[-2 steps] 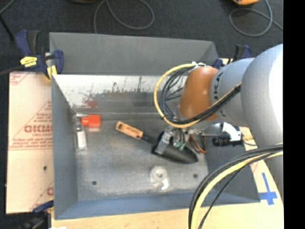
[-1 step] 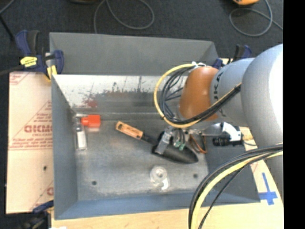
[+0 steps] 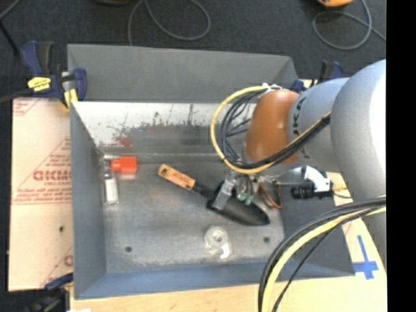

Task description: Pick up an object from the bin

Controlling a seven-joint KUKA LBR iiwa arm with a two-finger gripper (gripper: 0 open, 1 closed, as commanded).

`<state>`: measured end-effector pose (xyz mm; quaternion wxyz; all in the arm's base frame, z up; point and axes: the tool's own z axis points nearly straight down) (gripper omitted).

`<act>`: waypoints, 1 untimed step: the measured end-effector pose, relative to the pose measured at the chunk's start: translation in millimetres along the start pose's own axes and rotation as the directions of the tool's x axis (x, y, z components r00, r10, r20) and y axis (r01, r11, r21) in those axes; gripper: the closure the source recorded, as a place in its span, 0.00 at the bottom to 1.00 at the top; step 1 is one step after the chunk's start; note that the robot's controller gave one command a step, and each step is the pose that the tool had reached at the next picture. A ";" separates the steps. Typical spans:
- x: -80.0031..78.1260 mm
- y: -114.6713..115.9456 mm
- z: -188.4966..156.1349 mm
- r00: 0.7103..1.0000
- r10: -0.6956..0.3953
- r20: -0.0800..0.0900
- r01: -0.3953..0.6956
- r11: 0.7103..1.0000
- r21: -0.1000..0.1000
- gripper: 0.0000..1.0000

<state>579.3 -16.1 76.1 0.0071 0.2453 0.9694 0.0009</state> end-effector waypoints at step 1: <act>0.0 -0.2 -11.1 1.000 -0.001 0.000 0.001 1.000 0.000 1.00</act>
Offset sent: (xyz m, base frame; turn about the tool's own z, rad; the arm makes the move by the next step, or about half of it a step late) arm 0.0001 -0.0001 0.0188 0.0000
